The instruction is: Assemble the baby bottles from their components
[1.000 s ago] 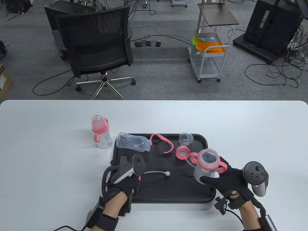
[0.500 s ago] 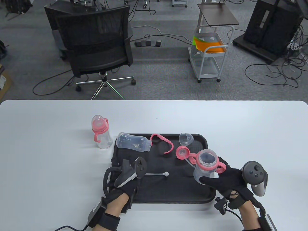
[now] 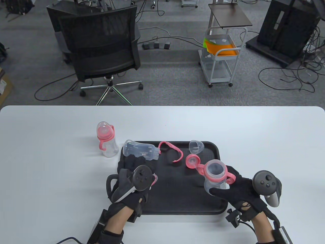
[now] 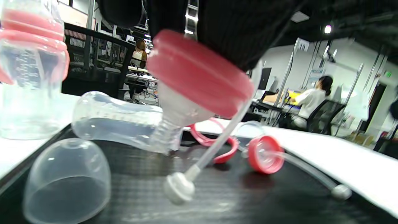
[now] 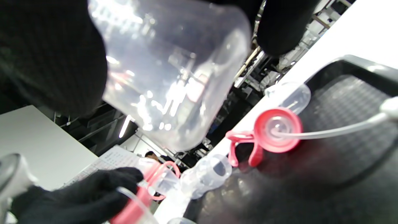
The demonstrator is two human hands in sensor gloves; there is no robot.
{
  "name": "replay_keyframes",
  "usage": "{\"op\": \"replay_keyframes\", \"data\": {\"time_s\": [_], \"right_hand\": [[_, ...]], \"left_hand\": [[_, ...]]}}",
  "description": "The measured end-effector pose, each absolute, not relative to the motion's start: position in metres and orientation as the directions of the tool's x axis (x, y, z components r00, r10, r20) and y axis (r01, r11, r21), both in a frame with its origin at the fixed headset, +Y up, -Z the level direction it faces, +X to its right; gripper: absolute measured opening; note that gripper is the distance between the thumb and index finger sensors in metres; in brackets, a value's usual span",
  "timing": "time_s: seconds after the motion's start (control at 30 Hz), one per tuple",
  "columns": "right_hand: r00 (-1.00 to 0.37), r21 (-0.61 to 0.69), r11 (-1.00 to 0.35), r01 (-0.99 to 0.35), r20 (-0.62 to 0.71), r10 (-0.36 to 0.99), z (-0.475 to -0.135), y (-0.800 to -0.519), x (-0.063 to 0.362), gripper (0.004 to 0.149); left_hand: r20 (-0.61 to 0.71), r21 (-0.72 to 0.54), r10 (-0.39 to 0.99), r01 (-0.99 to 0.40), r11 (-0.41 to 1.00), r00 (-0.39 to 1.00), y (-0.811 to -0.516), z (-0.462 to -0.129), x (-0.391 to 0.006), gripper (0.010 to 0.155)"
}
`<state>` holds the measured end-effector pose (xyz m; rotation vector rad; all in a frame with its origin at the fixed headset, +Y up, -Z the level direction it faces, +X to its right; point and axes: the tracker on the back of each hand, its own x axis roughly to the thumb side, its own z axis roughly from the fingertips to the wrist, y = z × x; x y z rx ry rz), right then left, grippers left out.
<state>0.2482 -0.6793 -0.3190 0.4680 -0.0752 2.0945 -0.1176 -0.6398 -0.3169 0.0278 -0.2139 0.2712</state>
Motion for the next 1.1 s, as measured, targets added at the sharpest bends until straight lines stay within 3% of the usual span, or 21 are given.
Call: {"op": "replay_keyframes", "data": {"time_s": [0.1,0.43,0.73,1.1], "right_hand": [[-0.499,0.132,-0.573,-0.809,0.363,0.787,-0.318,-0.68,0.245,0.088],[-0.58,0.121,-0.652,-0.748,0.356,0.732,-0.318,-0.682,0.24,0.088],[-0.697,0.101,-0.763,-0.639,0.345,0.629,-0.318,-0.684,0.234,0.088],[-0.668,0.161,-0.749,-0.643,0.361,0.651,-0.318,-0.689,0.227,0.088]], "left_hand": [[0.273,0.015,0.377,-0.396,0.918,0.885,-0.626,-0.313,-0.114,0.042],[0.352,0.187,0.344,-0.425,0.885,0.871,-0.571,-0.299,-0.083,0.041],[0.397,0.209,0.39,-0.496,0.843,0.831,-0.524,-0.284,-0.065,0.041],[0.425,0.224,0.348,-0.47,0.854,0.836,-0.504,-0.274,-0.041,0.041]]}}
